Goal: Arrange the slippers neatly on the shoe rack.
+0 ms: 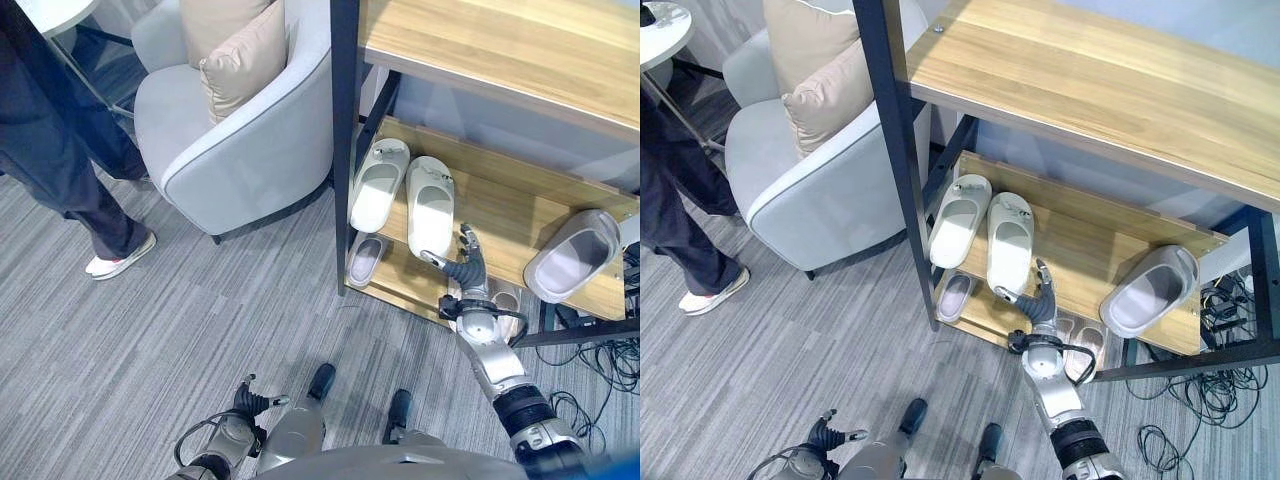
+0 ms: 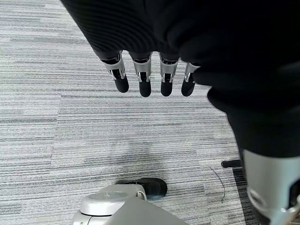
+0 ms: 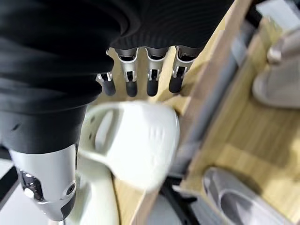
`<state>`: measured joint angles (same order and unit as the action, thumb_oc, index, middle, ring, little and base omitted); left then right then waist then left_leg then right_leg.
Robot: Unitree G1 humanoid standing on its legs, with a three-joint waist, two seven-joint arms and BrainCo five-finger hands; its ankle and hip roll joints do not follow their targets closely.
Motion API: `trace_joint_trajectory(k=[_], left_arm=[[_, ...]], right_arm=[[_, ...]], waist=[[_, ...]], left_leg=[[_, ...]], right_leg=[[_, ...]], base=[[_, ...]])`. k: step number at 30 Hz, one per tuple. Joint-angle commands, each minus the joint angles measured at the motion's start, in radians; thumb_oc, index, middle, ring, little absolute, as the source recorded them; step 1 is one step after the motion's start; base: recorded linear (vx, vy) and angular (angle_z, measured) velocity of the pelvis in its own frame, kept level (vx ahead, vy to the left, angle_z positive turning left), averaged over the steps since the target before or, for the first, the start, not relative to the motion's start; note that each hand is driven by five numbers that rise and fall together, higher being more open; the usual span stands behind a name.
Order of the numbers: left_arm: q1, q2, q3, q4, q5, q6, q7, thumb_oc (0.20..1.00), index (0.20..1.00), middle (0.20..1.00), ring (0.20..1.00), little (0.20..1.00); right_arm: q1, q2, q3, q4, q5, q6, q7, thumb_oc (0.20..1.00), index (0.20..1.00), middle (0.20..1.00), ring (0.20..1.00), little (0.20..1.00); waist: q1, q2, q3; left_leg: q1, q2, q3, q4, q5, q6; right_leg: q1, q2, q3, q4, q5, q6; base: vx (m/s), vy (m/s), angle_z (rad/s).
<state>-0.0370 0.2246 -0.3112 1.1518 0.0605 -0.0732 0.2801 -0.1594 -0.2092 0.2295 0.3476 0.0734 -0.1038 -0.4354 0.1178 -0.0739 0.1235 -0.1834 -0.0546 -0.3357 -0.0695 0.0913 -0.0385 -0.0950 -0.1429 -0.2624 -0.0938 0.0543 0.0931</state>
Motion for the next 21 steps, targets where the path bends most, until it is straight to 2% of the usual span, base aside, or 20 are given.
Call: trace_joint_trajectory(k=[1,16,19,21], left_arm=[[-0.019,-0.079,-0.028,0.081,0.013,-0.014,-0.021,1.000,1.000,1.000,1.000,1.000],[-0.029,-0.079,-0.033,0.094,0.031,-0.017,-0.026,1.000,1.000,1.000,1.000,1.000],[-0.023,-0.082,-0.026,0.097,0.032,-0.015,-0.025,1.000,1.000,1.000,1.000,1.000],[-0.015,-0.088,-0.013,0.098,0.028,-0.015,-0.022,1.000,1.000,1.000,1.000,1.000]], right_arm=[[-0.021,-0.033,-0.005,-0.077,0.017,-0.064,0.030,1.000,1.000,1.000,1.000,1.000],[-0.065,-0.029,0.096,-0.107,0.002,-0.069,0.104,1.000,1.000,1.000,1.000,1.000],[-0.056,-0.048,0.078,-0.121,-0.058,-0.058,0.077,1.000,1.000,1.000,1.000,1.000],[-0.038,-0.085,-0.007,-0.169,-0.155,-0.049,0.001,1.000,1.000,1.000,1.000,1.000]], waist=[[0.010,0.022,0.013],[0.027,0.016,0.012],[0.027,0.017,0.009],[0.019,0.020,0.004]], left_leg=[[0.046,-0.011,0.062,-0.018,-0.087,0.011],[0.052,-0.013,0.061,-0.018,-0.086,0.010],[0.055,-0.013,0.062,-0.018,-0.089,0.010],[0.058,-0.013,0.066,-0.018,-0.092,0.011]], right_leg=[[0.062,-0.005,-0.018,0.007,-0.060,0.044],[0.070,-0.006,-0.028,0.007,-0.060,0.043],[0.074,-0.007,-0.031,0.007,-0.062,0.043],[0.077,-0.007,-0.029,0.007,-0.063,0.044]], base=[[0.00,0.000,0.00],[0.00,0.000,0.00],[0.00,0.000,0.00],[0.00,0.000,0.00]])
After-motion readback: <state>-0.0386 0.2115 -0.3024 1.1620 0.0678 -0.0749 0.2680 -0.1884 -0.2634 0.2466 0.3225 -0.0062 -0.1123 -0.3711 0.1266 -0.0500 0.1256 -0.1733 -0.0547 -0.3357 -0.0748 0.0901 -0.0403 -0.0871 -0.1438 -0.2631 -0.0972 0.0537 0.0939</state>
